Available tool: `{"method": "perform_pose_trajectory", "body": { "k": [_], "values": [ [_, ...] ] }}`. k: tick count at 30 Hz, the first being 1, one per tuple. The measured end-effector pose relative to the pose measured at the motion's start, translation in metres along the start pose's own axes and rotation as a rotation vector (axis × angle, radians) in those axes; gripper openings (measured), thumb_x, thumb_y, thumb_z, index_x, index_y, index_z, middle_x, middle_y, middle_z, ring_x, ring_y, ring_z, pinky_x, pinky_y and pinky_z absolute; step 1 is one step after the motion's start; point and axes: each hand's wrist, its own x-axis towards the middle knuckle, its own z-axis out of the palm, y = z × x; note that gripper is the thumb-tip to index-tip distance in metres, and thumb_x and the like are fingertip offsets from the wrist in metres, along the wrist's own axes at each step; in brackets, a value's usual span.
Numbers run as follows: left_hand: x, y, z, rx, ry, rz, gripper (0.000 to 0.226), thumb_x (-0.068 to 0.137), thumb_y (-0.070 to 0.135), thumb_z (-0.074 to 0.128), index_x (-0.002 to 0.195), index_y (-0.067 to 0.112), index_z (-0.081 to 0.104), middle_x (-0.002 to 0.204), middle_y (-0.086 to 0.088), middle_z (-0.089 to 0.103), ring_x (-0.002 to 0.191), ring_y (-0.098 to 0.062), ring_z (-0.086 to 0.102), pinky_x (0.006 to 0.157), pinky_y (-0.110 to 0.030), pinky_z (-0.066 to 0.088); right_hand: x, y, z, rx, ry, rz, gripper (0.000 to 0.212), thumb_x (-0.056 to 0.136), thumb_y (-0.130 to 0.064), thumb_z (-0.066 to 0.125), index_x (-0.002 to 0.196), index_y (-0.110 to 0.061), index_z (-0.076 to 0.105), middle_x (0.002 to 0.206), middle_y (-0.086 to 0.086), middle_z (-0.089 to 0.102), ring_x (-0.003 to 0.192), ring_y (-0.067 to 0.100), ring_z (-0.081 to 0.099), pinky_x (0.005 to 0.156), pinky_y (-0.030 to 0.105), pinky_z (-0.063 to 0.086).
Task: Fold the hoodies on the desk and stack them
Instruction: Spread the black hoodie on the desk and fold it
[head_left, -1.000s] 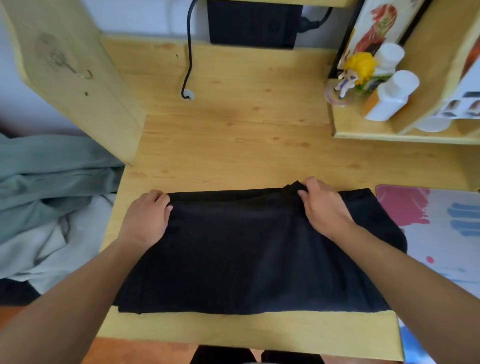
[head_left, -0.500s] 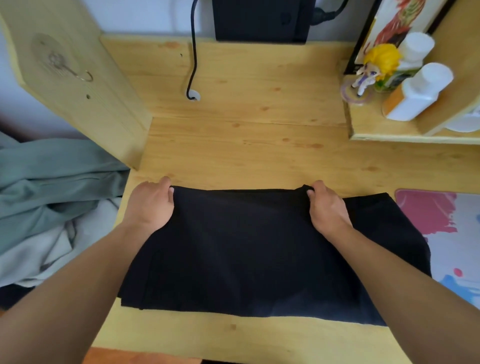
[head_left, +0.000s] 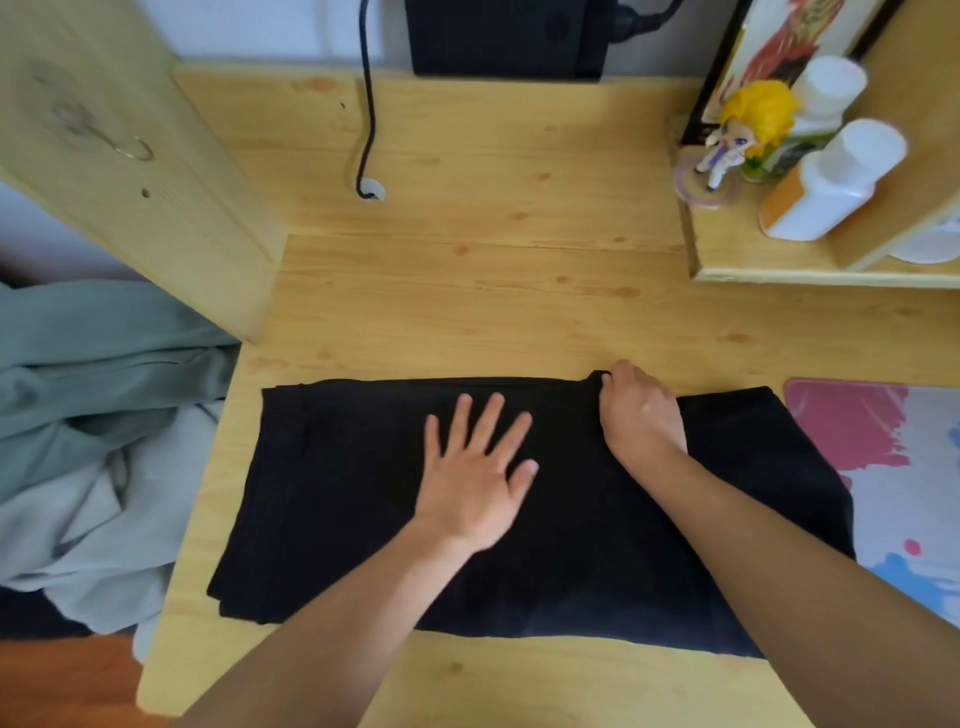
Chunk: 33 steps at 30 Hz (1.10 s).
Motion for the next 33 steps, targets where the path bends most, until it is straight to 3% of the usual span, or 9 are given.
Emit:
{"method": "perform_pose_trajectory", "body": {
  "k": [4, 7, 10, 13, 15, 18, 21, 26, 33],
  "values": [
    [0.026, -0.013, 0.008, 0.022, -0.056, -0.12, 0.066, 0.099, 0.07, 0.01, 0.156, 0.05, -0.017, 0.165, 0.011, -0.029, 0.151, -0.033, -0.031, 0.117, -0.071, -0.011, -0.039, -0.006, -0.024, -0.069, 0.137, -0.105, 0.041, 0.1, -0.026, 0.052, 0.138, -0.01, 0.049, 0.139, 0.016, 0.045, 0.13, 0.037, 0.042, 0.117, 0.057, 0.027],
    [0.025, -0.014, 0.007, 0.024, -0.086, -0.118, 0.066, 0.098, 0.072, 0.006, 0.155, 0.049, -0.021, 0.164, 0.01, -0.031, 0.15, -0.033, -0.033, 0.118, -0.071, -0.01, -0.081, 0.023, -0.036, -0.142, 0.005, -0.059, 0.054, 0.104, -0.042, 0.039, 0.154, -0.022, 0.032, 0.16, 0.01, 0.026, 0.151, 0.034, 0.017, 0.124, 0.053, 0.003],
    [0.026, -0.014, 0.007, 0.009, -0.106, -0.128, 0.066, 0.098, 0.072, 0.005, 0.153, 0.05, -0.023, 0.164, 0.011, -0.033, 0.149, -0.033, -0.034, 0.118, -0.071, -0.009, -0.092, 0.104, -0.041, -0.21, -0.144, 0.293, 0.07, 0.099, -0.064, 0.009, 0.159, -0.029, 0.02, 0.166, 0.007, 0.018, 0.152, 0.034, 0.011, 0.123, 0.057, 0.01],
    [0.029, -0.009, 0.003, 0.0, -0.15, -0.151, 0.066, 0.098, 0.071, 0.005, 0.154, 0.05, -0.021, 0.164, 0.01, -0.033, 0.15, -0.033, -0.033, 0.118, -0.072, -0.008, -0.085, 0.148, -0.048, -0.178, -0.29, 0.409, 0.082, 0.092, -0.073, 0.001, 0.16, -0.029, 0.009, 0.168, 0.005, 0.009, 0.153, 0.031, 0.005, 0.123, 0.055, 0.01],
    [0.025, 0.001, -0.005, -0.004, -0.134, -0.185, 0.066, 0.101, 0.066, 0.009, 0.159, 0.045, -0.013, 0.167, 0.005, -0.027, 0.152, -0.037, -0.027, 0.119, -0.071, -0.005, -0.083, 0.137, -0.057, -0.175, -0.207, 0.367, 0.075, 0.098, -0.065, 0.008, 0.161, -0.025, 0.013, 0.167, 0.012, 0.01, 0.153, 0.036, 0.004, 0.123, 0.056, 0.009],
    [-0.009, 0.04, -0.018, 0.012, 0.115, -0.081, 0.064, 0.104, 0.057, 0.022, 0.163, 0.037, 0.006, 0.172, -0.006, -0.005, 0.156, -0.039, -0.011, 0.122, -0.067, -0.001, -0.099, 0.095, -0.066, -0.159, -0.003, 0.157, 0.064, 0.103, -0.051, 0.026, 0.159, -0.021, 0.023, 0.165, 0.016, 0.016, 0.153, 0.038, 0.006, 0.124, 0.054, 0.009],
    [-0.053, 0.077, 0.004, 0.006, 0.12, 0.082, 0.062, 0.105, 0.059, 0.022, 0.162, 0.038, 0.011, 0.172, -0.005, 0.003, 0.157, -0.036, -0.004, 0.123, -0.064, 0.001, -0.117, 0.073, -0.044, -0.214, -0.119, -0.038, 0.064, 0.104, -0.056, 0.023, 0.16, -0.026, 0.015, 0.168, 0.009, 0.007, 0.155, 0.033, -0.003, 0.124, 0.054, 0.007],
    [-0.049, 0.068, 0.037, 0.009, 0.034, -0.056, 0.065, 0.103, 0.063, 0.015, 0.162, 0.037, 0.016, 0.171, -0.004, 0.01, 0.158, -0.033, 0.003, 0.125, -0.06, 0.007, -0.104, 0.105, -0.025, -0.26, -0.258, 0.011, 0.07, 0.099, -0.066, 0.004, 0.16, -0.033, 0.006, 0.169, 0.001, -0.005, 0.154, 0.027, -0.012, 0.125, 0.05, 0.003],
    [-0.066, 0.037, 0.038, 0.033, 0.037, -0.237, 0.066, 0.102, 0.067, 0.017, 0.162, 0.04, 0.009, 0.171, -0.005, 0.011, 0.157, -0.037, 0.002, 0.123, -0.065, 0.006, -0.129, 0.047, -0.042, -0.162, -0.165, 0.053, 0.06, 0.105, -0.048, 0.024, 0.16, -0.025, 0.018, 0.167, 0.012, 0.008, 0.154, 0.034, -0.002, 0.124, 0.056, 0.008]
  ]
}}
